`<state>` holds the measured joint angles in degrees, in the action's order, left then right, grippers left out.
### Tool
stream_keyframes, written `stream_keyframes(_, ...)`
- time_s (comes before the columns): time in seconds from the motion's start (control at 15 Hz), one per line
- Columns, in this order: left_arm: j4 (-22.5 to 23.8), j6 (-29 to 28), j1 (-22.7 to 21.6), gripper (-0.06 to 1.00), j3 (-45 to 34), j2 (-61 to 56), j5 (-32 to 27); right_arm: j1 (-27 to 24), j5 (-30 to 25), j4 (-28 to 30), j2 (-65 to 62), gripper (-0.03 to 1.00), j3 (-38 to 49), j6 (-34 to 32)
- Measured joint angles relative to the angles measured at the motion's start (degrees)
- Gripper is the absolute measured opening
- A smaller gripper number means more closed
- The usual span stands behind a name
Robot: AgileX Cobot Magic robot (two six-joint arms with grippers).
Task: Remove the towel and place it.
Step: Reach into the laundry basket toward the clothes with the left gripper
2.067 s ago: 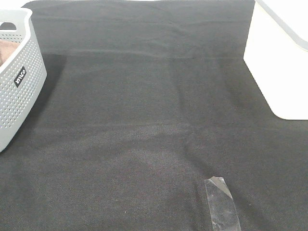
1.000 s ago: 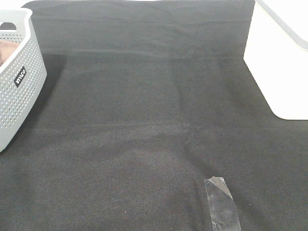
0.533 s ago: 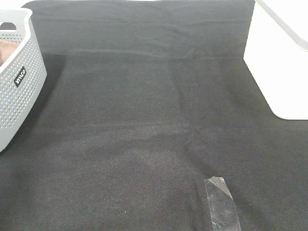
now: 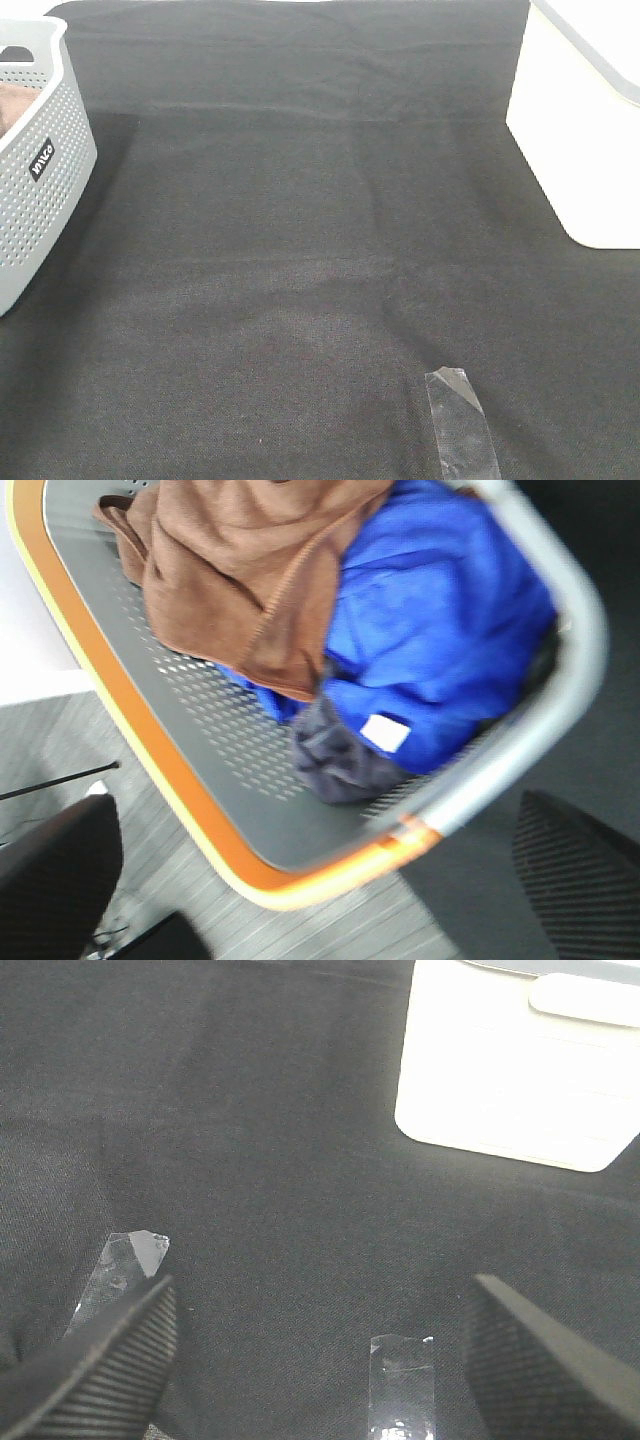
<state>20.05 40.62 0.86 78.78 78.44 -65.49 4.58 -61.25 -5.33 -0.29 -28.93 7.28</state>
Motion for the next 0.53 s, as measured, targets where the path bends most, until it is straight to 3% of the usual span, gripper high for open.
stream_keyframes(0.13, -0.5, 1.7, -2.2, 0.99, 7.4, 10.3, -0.6, 0.0, 0.0, 0.0, 0.0, 0.76, 0.0, 0.0)
stream_keyframes(0.27, -3.9, 4.4, -6.0, 0.99, 13.6, 19.3, -2.7, 0.0, 0.0, 0.0, 0.0, 0.76, 0.0, 0.0)
stream_keyframes(0.53, -6.7, 7.7, -10.0, 0.99, 18.6, 32.9, -3.4, 0.0, 0.0, 0.0, 0.0, 0.76, 0.0, 0.0)
